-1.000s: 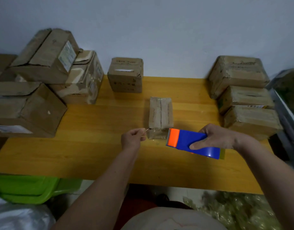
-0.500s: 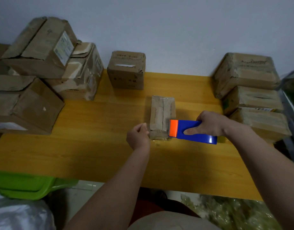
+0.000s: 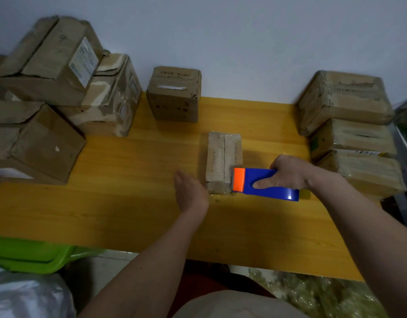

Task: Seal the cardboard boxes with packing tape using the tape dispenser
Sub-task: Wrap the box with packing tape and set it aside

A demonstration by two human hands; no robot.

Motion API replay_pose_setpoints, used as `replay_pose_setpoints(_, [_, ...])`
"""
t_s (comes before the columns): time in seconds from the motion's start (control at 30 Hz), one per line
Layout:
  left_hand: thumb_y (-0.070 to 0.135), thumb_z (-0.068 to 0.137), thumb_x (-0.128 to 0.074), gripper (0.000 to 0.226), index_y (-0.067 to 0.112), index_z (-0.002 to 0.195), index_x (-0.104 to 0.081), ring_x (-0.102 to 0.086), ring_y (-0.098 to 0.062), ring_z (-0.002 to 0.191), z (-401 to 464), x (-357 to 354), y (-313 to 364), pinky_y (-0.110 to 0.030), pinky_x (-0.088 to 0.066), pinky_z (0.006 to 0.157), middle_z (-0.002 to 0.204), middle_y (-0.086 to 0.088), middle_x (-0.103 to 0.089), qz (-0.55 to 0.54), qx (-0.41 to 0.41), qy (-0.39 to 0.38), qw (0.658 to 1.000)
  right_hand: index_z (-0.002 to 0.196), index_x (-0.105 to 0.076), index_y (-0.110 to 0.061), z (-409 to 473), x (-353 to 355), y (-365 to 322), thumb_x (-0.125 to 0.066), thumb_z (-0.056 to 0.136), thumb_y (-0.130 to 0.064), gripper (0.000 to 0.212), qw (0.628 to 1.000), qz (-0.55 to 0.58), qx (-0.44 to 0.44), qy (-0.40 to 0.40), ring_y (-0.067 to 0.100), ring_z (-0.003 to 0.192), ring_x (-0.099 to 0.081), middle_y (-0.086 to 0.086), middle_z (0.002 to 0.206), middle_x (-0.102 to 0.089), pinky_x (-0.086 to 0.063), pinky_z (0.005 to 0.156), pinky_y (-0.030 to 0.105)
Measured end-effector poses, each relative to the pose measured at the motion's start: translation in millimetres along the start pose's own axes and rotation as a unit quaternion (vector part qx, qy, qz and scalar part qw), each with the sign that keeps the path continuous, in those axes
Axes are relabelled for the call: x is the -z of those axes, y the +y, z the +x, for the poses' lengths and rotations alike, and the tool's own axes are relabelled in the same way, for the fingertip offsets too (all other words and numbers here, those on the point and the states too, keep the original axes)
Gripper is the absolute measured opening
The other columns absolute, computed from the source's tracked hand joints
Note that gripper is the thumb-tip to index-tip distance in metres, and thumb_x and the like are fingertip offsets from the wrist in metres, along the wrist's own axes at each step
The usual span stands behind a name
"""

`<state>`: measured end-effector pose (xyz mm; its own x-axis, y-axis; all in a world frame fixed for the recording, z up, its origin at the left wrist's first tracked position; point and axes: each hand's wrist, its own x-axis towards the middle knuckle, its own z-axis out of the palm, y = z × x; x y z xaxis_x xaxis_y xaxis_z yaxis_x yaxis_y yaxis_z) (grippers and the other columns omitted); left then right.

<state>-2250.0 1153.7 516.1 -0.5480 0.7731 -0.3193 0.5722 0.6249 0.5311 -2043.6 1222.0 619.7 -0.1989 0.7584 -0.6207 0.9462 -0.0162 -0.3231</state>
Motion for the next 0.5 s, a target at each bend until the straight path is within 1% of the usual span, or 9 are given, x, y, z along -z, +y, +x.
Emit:
replay_pose_setpoints(0.03, [0.003, 0.092, -0.05, 0.073, 0.011, 0.153, -0.01, -0.02, -0.023, 0.145, -4, -1, -4, -0.034, -0.024, 0.116, 0.16, -0.008, -0.014, 0.016, -0.11, 0.027, 0.993, 0.063, -0.059, -0.025, 1, 0, 0, -0.074, 0.06, -0.067, 0.045, 1.0, 0.003, 0.0, -0.001, 0.008, 0.055, -0.058, -0.013, 0.045, -0.057, -0.035, 0.046, 0.021])
replay_pose_setpoints(0.07, [-0.007, 0.088, -0.043, 0.08, 0.014, 0.153, -0.001, -0.003, -0.018, 0.147, -9, -2, -8, -0.032, -0.006, 0.119, 0.161, -0.005, -0.004, 0.058, -0.238, 0.021, 0.969, 0.064, -0.06, -0.024, 1, 0, 1, -0.074, 0.06, -0.067, 0.046, 1.0, 0.006, -0.001, -0.001, 0.009, 0.056, -0.059, -0.012, 0.048, -0.059, -0.036, 0.046, 0.021])
replay_pose_setpoints(0.1, [-0.01, 0.084, -0.036, 0.083, 0.015, 0.151, 0.006, 0.011, -0.015, 0.145, -12, -4, -12, -0.032, 0.007, 0.118, 0.161, -0.005, 0.004, 0.121, -0.348, -0.009, 0.929, 0.066, -0.061, -0.023, 1, 0, 1, -0.074, 0.059, -0.068, 0.047, 1.0, 0.011, -0.003, -0.003, 0.01, 0.057, -0.06, -0.01, 0.051, -0.06, -0.036, 0.047, 0.021])
replay_pose_setpoints(0.13, [-0.007, 0.083, -0.033, 0.083, 0.014, 0.148, 0.013, 0.02, -0.015, 0.143, -13, -6, -17, -0.033, 0.015, 0.115, 0.16, -0.006, 0.011, 0.189, -0.42, -0.04, 0.887, 0.067, -0.061, -0.022, 2, -1, 2, -0.074, 0.06, -0.068, 0.048, 1.0, 0.019, -0.005, -0.007, 0.011, 0.058, -0.06, -0.009, 0.055, -0.061, -0.037, 0.047, 0.022])
replay_pose_setpoints(0.17, [-0.003, 0.085, -0.032, 0.081, 0.013, 0.145, 0.019, 0.026, -0.017, 0.141, -13, -8, -22, -0.035, 0.018, 0.114, 0.159, -0.008, 0.017, 0.252, -0.446, -0.06, 0.857, 0.068, -0.061, -0.021, 2, -2, 4, -0.072, 0.06, -0.069, 0.05, 1.0, 0.027, -0.006, -0.011, 0.012, 0.058, -0.06, -0.006, 0.057, -0.061, -0.037, 0.048, 0.022])
replay_pose_setpoints(0.2, [0.001, 0.087, -0.032, 0.079, 0.012, 0.144, 0.023, 0.028, -0.019, 0.141, -11, -9, -25, -0.036, 0.018, 0.114, 0.158, -0.009, 0.021, 0.286, -0.444, -0.065, 0.846, 0.07, -0.062, -0.019, 2, -4, 5, -0.071, 0.062, -0.069, 0.052, 0.999, 0.036, -0.006, -0.017, 0.013, 0.059, -0.06, -0.004, 0.06, -0.062, -0.038, 0.049, 0.023])
replay_pose_setpoints(0.27, [0.005, 0.089, -0.034, 0.08, 0.01, 0.144, 0.024, 0.028, -0.02, 0.141, -7, -6, -25, -0.036, 0.016, 0.116, 0.157, -0.01, 0.024, 0.306, -0.434, -0.068, 0.845, 0.075, -0.063, -0.017, 0, -6, 9, -0.068, 0.066, -0.068, 0.052, 0.998, 0.048, -0.01, -0.03, 0.015, 0.063, -0.061, 0.0, 0.067, -0.064, -0.041, 0.053, 0.024])
replay_pose_setpoints(0.37, [0.006, 0.088, -0.038, 0.083, 0.009, 0.148, 0.019, 0.027, -0.019, 0.142, -11, -3, -21, -0.035, 0.016, 0.116, 0.158, -0.009, 0.022, 0.307, -0.432, -0.088, 0.844, 0.082, -0.065, -0.017, -6, -5, 26, -0.07, 0.069, -0.064, 0.049, 0.998, 0.048, -0.02, -0.047, 0.017, 0.073, -0.063, 0.002, 0.077, -0.067, -0.046, 0.06, 0.027])
replay_pose_setpoints(0.5, [0.004, 0.084, -0.039, 0.086, 0.01, 0.15, 0.017, 0.03, -0.017, 0.14, -14, 0, -19, -0.034, 0.018, 0.114, 0.158, -0.008, 0.022, 0.303, -0.418, -0.097, 0.851, 0.082, -0.067, -0.014, -20, 4, 54, -0.071, 0.068, -0.062, 0.051, 0.996, 0.045, -0.044, -0.06, 0.021, 0.076, -0.065, 0.007, 0.081, -0.069, -0.047, 0.066, 0.03])
